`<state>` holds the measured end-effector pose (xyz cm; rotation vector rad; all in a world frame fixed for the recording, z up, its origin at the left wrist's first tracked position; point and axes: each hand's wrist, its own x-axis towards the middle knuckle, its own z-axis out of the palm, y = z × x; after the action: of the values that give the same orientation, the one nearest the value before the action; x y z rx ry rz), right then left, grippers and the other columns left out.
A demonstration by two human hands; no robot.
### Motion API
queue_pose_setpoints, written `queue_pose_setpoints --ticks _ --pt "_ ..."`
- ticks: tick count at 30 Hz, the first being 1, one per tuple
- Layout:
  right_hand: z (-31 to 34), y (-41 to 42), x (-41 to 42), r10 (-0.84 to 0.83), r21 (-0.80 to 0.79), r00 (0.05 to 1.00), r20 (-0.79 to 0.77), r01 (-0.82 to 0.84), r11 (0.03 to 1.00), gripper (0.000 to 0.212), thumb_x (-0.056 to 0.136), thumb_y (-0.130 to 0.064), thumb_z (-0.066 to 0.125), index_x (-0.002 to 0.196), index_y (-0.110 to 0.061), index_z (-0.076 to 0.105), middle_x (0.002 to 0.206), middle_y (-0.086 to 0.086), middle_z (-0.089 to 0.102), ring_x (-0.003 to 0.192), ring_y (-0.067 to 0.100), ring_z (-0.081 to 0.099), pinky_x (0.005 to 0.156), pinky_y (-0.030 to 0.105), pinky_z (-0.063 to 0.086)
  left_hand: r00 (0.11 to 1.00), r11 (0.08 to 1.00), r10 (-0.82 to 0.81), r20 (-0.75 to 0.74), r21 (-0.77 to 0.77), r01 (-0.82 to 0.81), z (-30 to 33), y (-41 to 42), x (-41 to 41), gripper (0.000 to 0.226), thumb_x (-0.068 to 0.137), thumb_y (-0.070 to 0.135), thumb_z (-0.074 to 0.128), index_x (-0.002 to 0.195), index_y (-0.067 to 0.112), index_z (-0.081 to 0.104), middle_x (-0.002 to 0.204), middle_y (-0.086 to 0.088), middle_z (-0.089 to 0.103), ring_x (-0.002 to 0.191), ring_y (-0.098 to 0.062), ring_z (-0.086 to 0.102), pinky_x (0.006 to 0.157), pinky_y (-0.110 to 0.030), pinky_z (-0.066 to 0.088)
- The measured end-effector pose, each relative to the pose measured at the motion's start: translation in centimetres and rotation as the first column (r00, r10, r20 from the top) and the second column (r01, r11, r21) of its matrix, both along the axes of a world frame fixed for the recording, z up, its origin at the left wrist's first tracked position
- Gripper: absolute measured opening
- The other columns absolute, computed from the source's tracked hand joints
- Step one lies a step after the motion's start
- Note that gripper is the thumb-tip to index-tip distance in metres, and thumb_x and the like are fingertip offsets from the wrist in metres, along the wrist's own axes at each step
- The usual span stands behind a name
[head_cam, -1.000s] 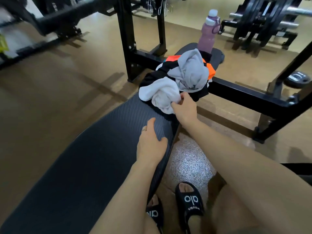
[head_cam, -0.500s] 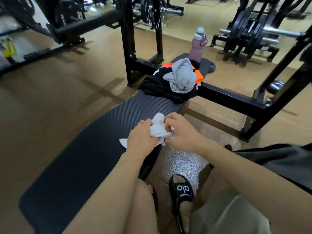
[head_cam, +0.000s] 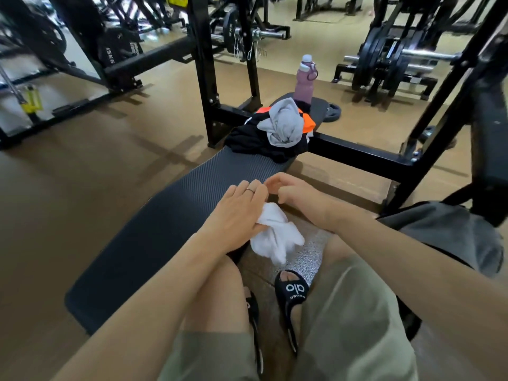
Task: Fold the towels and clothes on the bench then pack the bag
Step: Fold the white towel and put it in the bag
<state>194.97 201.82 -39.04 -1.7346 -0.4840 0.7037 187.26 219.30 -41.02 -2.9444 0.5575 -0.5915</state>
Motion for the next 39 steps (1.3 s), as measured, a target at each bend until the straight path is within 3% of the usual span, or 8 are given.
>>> queue_pose_setpoints --ticks 7,12,18,22,26,32,36,39 --pt "1.3 -1.3 -2.1 0.103 -0.126 0.990 0.099 -0.090 0.988 0.041 0.066 -0.022 0.060 0.104 -0.010 0.070 0.103 0.004 0.070 0.099 0.014 0.063 0.093 0.033 0.049 0.997 0.987 -0.055 0.057 0.156 0.045 2.0 -0.2 -0.4 0.061 0.065 0.037 0.085 0.102 0.011 0.045 0.095 -0.009 0.054 0.078 -0.025 0.049 0.068 -0.036 0.041" --pt "1.4 -1.5 -1.7 0.062 -0.163 0.978 0.197 -0.029 0.986 0.027 0.070 -0.021 0.064 0.093 -0.009 0.071 0.089 0.010 0.069 0.082 0.013 0.062 0.084 0.041 0.054 0.999 0.989 0.000 0.041 0.146 -0.006 2.6 0.0 0.0 0.046 0.065 0.024 0.078 0.096 0.009 0.048 0.090 -0.009 0.052 0.074 -0.025 0.046 0.064 -0.034 0.032" --pt "1.0 -1.2 -1.8 0.052 -0.151 0.961 0.272 -0.011 0.989 0.020 0.075 -0.019 0.072 0.093 -0.022 0.064 0.095 0.007 0.066 0.089 0.028 0.065 0.084 0.045 0.056 0.997 0.993 0.029 0.068 0.111 -0.036 3.7 0.4 0.5 0.037 0.067 0.008 0.072 0.094 0.011 0.046 0.088 -0.007 0.050 0.073 -0.022 0.041 0.065 -0.033 0.034" --pt "0.7 -0.6 -1.9 0.019 -0.144 0.945 0.327 0.030 0.989 0.008 0.086 -0.019 0.065 0.089 -0.023 0.060 0.076 -0.010 0.056 0.069 0.011 0.052 0.069 0.032 0.044 0.994 0.991 0.085 0.068 0.093 -0.091 3.9 1.0 0.8 0.049 0.062 0.009 0.076 0.096 0.012 0.041 0.089 -0.008 0.051 0.072 -0.024 0.043 0.064 -0.033 0.030" --pt "0.8 -0.1 -2.0 -0.002 -0.135 0.940 0.342 0.051 0.989 0.006 0.082 -0.021 0.056 0.084 -0.020 0.051 0.079 0.003 0.055 0.069 0.013 0.044 0.066 0.034 0.037 0.995 0.996 0.075 0.059 0.034 -0.077 3.9 1.5 1.0 0.047 0.062 0.016 0.076 0.095 0.012 0.042 0.088 -0.007 0.049 0.073 -0.025 0.042 0.065 -0.034 0.030" --pt "1.8 0.2 -1.1 0.020 -0.193 0.918 0.395 0.061 0.979 0.017 0.084 -0.011 0.055 0.077 -0.015 0.040 0.071 -0.001 0.040 0.067 0.014 0.034 0.062 0.033 0.031 0.962 0.979 0.024 -0.274 -0.186 -0.078 5.0 2.1 0.6 0.045 0.074 0.040 0.067 0.105 0.019 0.042 0.100 0.007 0.043 0.088 -0.020 0.039 0.078 -0.035 0.030" --pt "2.5 0.6 -1.0 0.141 -0.156 0.975 0.172 -0.114 0.981 0.011 0.070 -0.013 0.058 0.074 -0.016 0.048 0.071 0.002 0.044 0.066 0.014 0.039 0.060 0.029 0.033 0.899 0.832 -0.029 -0.438 -0.508 -0.221 6.1 2.2 1.1 0.016 0.090 0.016 0.052 0.105 0.018 0.048 0.101 0.000 0.052 0.094 -0.024 0.047 0.078 -0.037 0.037" --pt "2.6 1.0 -0.9 0.177 0.009 0.978 -0.112 -0.177 0.984 0.016 0.071 -0.008 0.058 0.086 -0.010 0.052 0.074 0.007 0.050 0.064 0.016 0.047 0.061 0.028 0.038 0.916 0.820 -0.089 -0.391 -0.551 -0.156 7.2 2.1 1.0 0.022 0.088 0.004 0.047 0.104 0.019 0.050 0.094 0.001 0.054 0.086 -0.019 0.051 0.071 -0.035 0.042"
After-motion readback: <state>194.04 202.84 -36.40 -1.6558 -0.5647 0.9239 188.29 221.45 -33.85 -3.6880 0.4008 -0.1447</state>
